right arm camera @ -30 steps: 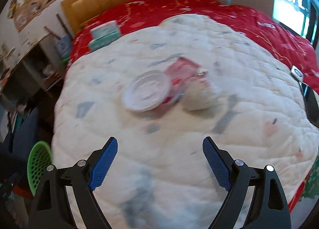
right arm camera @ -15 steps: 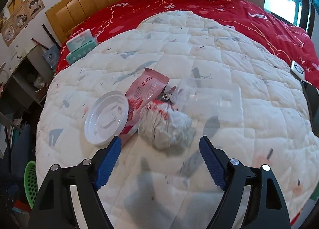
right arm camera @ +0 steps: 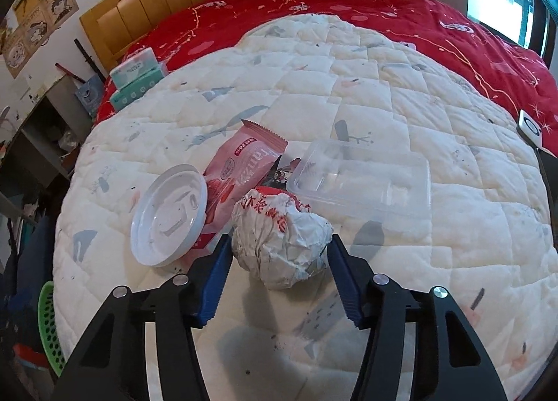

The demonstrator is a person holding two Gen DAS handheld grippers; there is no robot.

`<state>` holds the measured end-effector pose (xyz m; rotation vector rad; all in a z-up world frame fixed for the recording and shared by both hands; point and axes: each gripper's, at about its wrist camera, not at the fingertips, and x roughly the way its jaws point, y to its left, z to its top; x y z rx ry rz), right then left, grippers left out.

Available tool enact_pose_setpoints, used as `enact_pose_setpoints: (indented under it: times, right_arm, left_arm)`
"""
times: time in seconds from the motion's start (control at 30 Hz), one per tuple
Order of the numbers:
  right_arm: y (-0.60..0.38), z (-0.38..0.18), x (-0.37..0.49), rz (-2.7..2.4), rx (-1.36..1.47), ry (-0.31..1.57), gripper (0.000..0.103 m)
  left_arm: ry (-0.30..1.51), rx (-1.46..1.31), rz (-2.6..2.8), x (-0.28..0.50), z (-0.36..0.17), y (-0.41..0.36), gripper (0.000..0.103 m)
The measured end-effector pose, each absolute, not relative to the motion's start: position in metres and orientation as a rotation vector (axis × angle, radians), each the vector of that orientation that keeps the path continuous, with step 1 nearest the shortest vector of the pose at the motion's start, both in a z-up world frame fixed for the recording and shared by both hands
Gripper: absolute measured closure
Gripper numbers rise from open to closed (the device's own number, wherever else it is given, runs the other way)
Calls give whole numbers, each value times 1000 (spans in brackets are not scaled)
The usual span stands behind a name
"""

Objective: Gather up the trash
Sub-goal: 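Grasp the crumpled foil ball with the right tool while the left tool grasps the white lid, then carry the white lid and foil ball toward the green wastebasket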

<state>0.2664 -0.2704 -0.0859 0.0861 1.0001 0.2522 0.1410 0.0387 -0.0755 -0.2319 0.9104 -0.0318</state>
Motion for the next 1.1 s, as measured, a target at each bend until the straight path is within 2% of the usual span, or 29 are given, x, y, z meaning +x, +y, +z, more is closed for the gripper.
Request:
enact_pose_setpoints:
  times: [0.23, 0.47, 0.6, 0.8, 0.93, 0.97, 1.07, 1.1]
  right_arm:
    - [-287, -69, 242, 299, 103, 962, 50]
    - [-303, -59, 214, 326, 97, 944, 50]
    - [-306, -56, 200, 336, 72, 924, 49]
    - [-305, -58, 186, 351, 49, 918, 49]
    - [-303, -61, 181, 356, 32, 919, 49]
    - [-302, -61, 180, 356, 31, 919, 49]
    - [-302, -63, 177, 361, 40, 921, 49]
    - [-301, -62, 175, 361, 40, 920, 49]
  left_arm:
    - [899, -195, -121, 195, -74, -3, 37]
    - [952, -200, -191, 249, -92, -34, 53]
    - [984, -202, -202, 275, -107, -45, 56]
    - [1033, -241, -219, 298, -126, -51, 70]
    - [1048, -269, -219, 309, -134, -53, 74]
    - [1047, -278, -220, 310, -135, -53, 76]
    - [1044, -279, -233, 311, -135, -56, 93]
    - [1045, -272, -232, 309, -135, -58, 95]
